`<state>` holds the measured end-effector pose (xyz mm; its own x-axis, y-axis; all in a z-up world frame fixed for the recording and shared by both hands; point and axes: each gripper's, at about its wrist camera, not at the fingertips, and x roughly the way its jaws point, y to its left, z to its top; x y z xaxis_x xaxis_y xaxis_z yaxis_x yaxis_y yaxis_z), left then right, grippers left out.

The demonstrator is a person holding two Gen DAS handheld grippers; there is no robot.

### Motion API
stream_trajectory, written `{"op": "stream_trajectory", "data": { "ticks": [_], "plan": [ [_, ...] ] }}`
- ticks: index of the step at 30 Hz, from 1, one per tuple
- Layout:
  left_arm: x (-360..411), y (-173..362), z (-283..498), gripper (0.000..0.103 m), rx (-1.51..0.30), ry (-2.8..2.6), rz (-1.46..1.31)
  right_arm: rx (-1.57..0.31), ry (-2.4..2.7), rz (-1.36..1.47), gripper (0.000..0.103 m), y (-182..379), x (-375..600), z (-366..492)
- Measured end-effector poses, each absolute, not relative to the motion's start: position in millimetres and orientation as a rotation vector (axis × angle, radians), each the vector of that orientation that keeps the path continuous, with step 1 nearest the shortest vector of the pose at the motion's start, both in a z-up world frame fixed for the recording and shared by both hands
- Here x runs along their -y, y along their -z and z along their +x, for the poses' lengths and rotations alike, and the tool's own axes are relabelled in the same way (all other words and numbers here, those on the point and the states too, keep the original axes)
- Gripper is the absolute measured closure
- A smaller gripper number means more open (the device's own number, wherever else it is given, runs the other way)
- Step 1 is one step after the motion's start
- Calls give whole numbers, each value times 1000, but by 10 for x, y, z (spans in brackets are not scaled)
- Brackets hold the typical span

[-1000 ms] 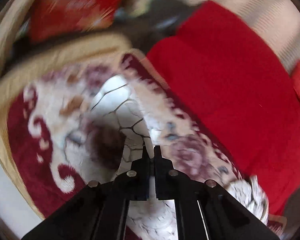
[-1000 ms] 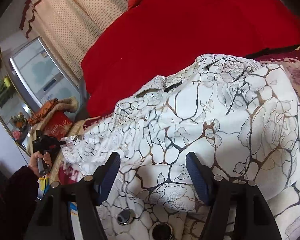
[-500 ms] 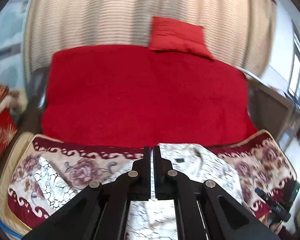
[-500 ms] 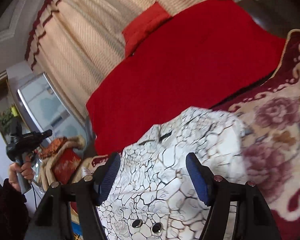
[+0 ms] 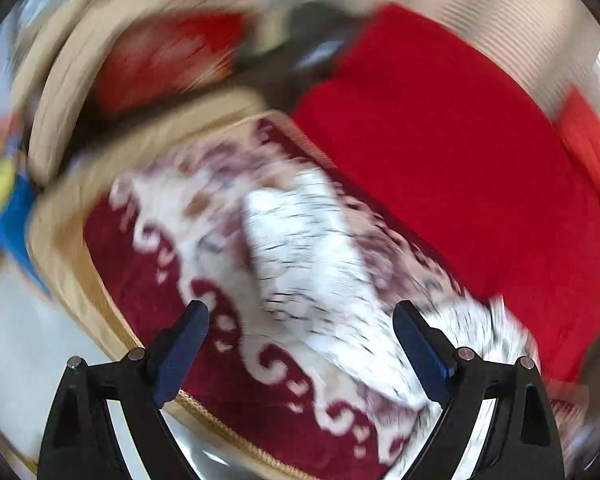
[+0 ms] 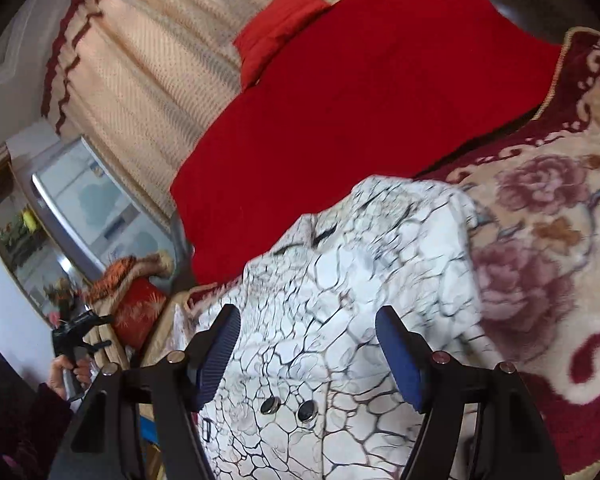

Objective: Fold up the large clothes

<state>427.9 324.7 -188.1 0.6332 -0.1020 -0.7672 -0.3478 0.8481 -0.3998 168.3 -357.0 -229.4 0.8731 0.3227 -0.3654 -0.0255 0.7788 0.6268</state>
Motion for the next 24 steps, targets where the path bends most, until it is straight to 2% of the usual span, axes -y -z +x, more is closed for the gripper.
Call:
{"op": "stream_trajectory", "data": {
  "ticks": [3, 8, 15, 20, 22, 24],
  "plan": [
    [-3519, 2276, 4361, 10, -868, -181, -695, -509, -209, 625, 29, 2328, 3394, 1813],
    [-3264, 2491, 4787, 10, -890, -114, -718, -562, -204, 548, 29, 2379, 3172, 2027],
    [-2637, 2568, 5631, 10, -1101, -298, -432, -585, -188, 532, 29, 2444, 3103, 2174],
    [-2444, 2717, 5979, 10, -1182, -493, -210, -622, -179, 541, 29, 2578, 3114, 2239],
    [-2510, 2848, 6028, 19, -1230, -487, -217, -636, -179, 557, 29, 2639, 3134, 2261],
    [-2650, 2976, 5992, 76, -1283, -468, -288, -644, -183, 570, 29, 2678, 3146, 2268]
  ]
}}
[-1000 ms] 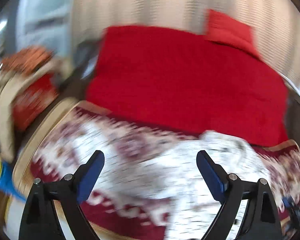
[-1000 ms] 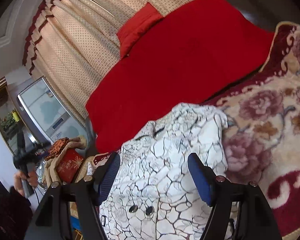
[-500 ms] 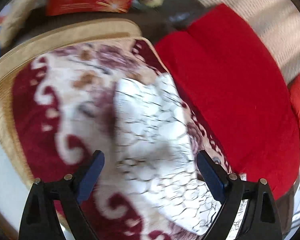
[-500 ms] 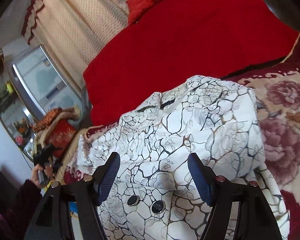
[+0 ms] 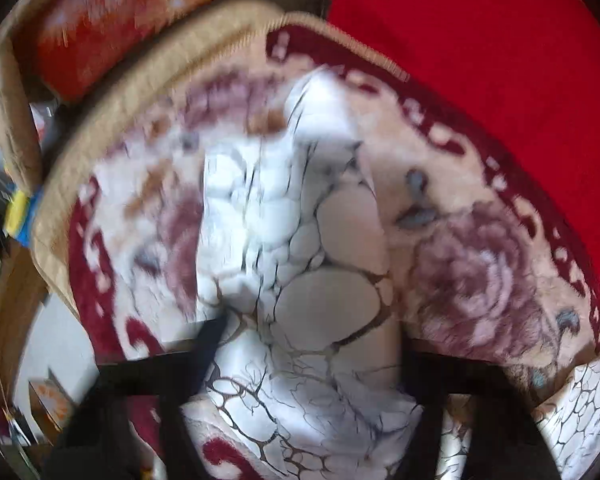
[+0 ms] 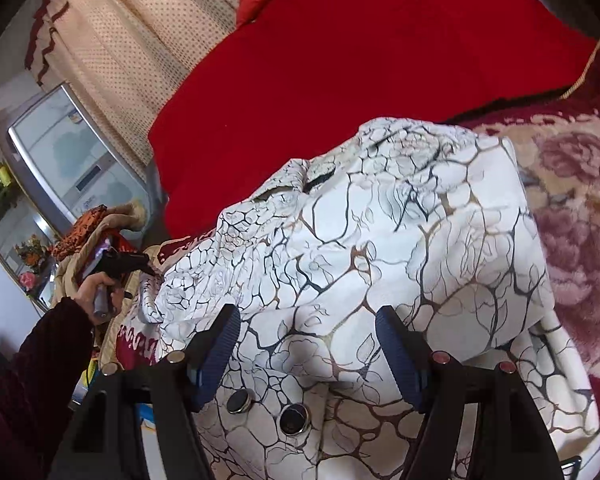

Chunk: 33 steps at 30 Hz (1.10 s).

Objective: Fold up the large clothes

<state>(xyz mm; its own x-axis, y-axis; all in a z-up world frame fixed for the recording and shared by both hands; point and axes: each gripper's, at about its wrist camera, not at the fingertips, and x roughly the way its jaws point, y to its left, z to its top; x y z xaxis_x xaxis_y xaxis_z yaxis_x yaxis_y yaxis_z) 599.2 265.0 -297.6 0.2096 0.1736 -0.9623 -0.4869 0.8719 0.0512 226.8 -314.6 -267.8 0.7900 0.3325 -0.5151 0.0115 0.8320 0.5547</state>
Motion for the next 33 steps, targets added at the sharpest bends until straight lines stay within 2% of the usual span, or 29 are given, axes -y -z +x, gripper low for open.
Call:
{"op": "stream_trajectory", "data": {
  "ticks": [2, 5, 10, 15, 20, 25, 26, 28, 30, 33],
  "plan": [
    [-2804, 3038, 5855, 92, -1266, -397, -421, -639, -190, 570, 29, 2682, 3141, 2257],
    [-2874, 2880, 5647, 97, -1183, -306, -428, -620, -201, 568, 29, 2647, 3133, 2217],
    [-2766, 2319, 5295, 97, -1057, -153, -384, -588, -215, 575, 29, 2558, 3138, 2129],
    [-2283, 1578, 4899, 98, -899, 27, -267, -535, -228, 584, 29, 2407, 3164, 1962],
    [-1415, 985, 4477, 98, -784, 206, -111, -463, -231, 601, 29, 2220, 3280, 1727],
    [-161, 789, 3969, 97, -750, 449, 78, -404, -209, 636, 29, 2097, 3502, 1511],
    [73, 818, 3875, 94, -767, 503, 106, -392, -200, 649, 29, 2080, 3569, 1462],
    [430, 880, 3702, 74, -794, 615, 149, -377, -185, 678, 29, 2060, 3715, 1382],
    [641, 913, 3532, 37, -769, 671, 188, -372, -172, 699, 29, 2049, 3825, 1318],
    [662, 885, 3372, 33, -691, 722, 199, -373, -158, 721, 29, 2057, 3954, 1257]
  ]
}}
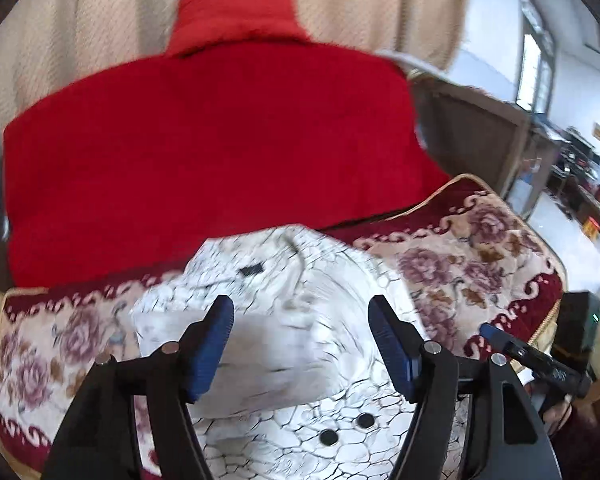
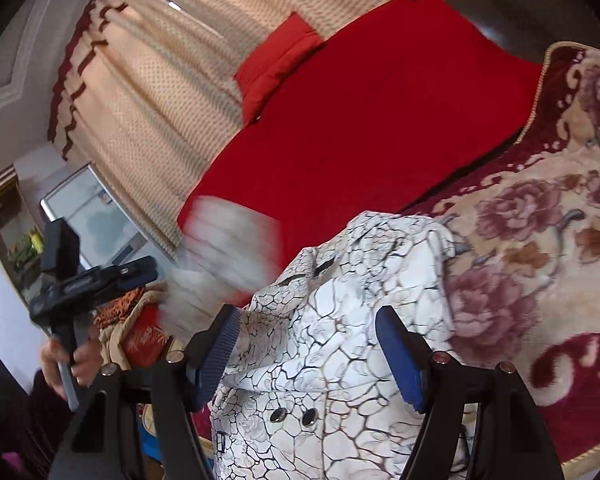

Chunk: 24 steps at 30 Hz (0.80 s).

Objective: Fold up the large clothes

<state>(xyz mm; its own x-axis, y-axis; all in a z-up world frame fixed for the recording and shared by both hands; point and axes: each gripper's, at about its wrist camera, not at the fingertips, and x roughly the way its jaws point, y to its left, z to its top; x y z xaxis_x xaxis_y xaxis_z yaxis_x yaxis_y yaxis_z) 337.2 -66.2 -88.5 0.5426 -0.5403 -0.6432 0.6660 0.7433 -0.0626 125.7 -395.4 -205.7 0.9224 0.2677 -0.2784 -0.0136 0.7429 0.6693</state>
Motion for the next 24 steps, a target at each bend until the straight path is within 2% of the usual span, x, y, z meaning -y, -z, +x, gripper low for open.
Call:
{"op": "stream_trajectory", "data": {
  "ticks": [3, 9, 15, 19, 24],
  "plan": [
    [468, 939, 3421, 27, -688, 689, 180, -391, -154, 734, 29, 2109, 4012, 1252],
    [37, 1448, 3842, 27, -806, 521, 131, -468, -206, 833, 29, 2251, 4052, 1563],
    [-624, 2122, 4326, 27, -938, 371, -87, -583, -221, 884, 28, 2326, 4166, 2244],
    [-918, 2467, 4418, 27, -980, 314, -173, -660, -160, 791, 28, 2450, 4162, 2731],
    [-860, 2598, 4395, 35, -951, 341, -155, -791, -187, 681, 32, 2676, 3917, 3134]
  ]
}}
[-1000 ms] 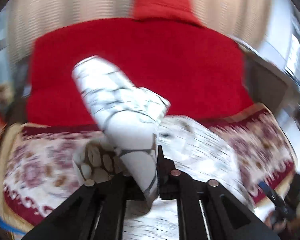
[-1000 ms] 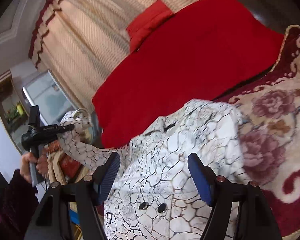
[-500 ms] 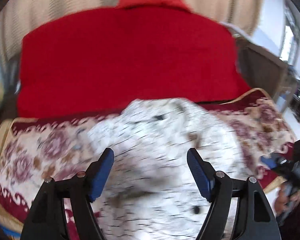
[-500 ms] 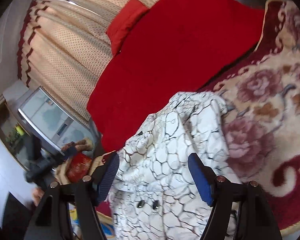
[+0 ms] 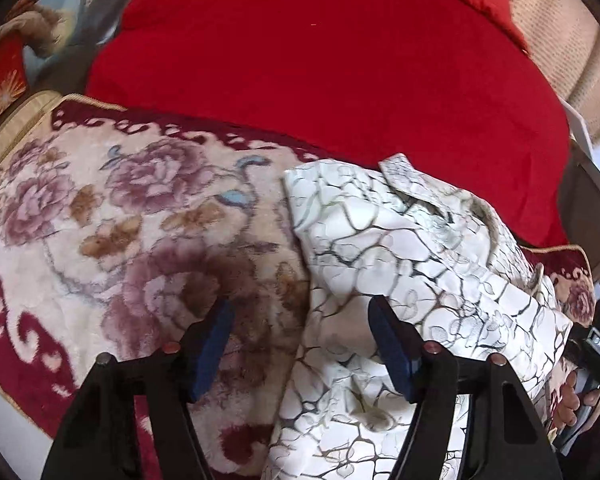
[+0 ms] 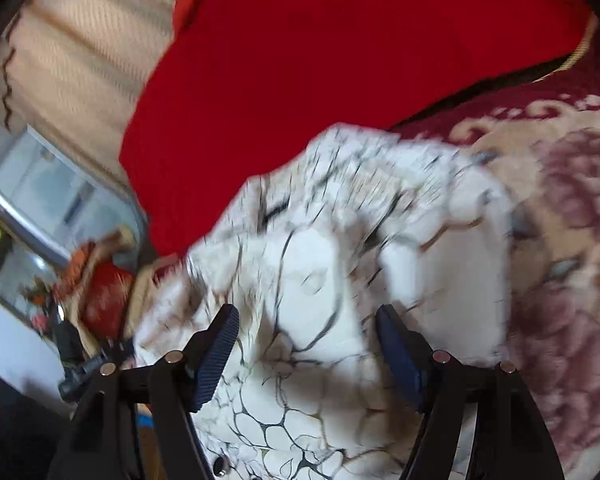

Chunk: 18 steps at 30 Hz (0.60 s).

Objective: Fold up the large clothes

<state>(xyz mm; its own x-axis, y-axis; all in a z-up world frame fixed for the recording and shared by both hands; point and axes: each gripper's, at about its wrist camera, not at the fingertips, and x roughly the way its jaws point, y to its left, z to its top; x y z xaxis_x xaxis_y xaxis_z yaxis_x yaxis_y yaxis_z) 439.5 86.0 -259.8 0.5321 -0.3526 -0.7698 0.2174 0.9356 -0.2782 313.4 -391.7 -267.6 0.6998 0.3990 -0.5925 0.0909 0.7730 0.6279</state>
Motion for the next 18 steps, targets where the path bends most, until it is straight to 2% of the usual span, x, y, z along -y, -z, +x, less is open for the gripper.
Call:
{"op": "stream_trajectory", "data": {
  "ticks": [1, 2, 3, 5, 8, 11, 13, 15, 18],
  "plan": [
    [-814, 2592, 4387, 36, -941, 357, -143, -800, -183, 630, 42, 2658, 3827, 3141],
    [-787, 2590, 4399, 40, -933, 370, -135, -795, -199, 594, 69, 2622, 3759, 3127],
    [-739, 2569, 4401, 42, -925, 385, -127, -785, -223, 571, 76, 2568, 3707, 3096],
    [-677, 2528, 4418, 42, -913, 391, -119, -751, -202, 543, 82, 2447, 3677, 3007],
    [-614, 2429, 4408, 42, -880, 398, -111, -637, -204, 546, 87, 2146, 3738, 2815],
    [-548, 2305, 4389, 42, -836, 407, -99, -513, -149, 547, 88, 1840, 3910, 2631],
    [-451, 2266, 4418, 42, -830, 399, -83, -506, -94, 548, 88, 1798, 4042, 2648],
    [-342, 2271, 4471, 42, -839, 390, -71, -590, -24, 548, 88, 1973, 4169, 2780],
    [-123, 2395, 4578, 42, -903, 388, -50, -860, -9, 661, 80, 2541, 4312, 3013]
  ]
}}
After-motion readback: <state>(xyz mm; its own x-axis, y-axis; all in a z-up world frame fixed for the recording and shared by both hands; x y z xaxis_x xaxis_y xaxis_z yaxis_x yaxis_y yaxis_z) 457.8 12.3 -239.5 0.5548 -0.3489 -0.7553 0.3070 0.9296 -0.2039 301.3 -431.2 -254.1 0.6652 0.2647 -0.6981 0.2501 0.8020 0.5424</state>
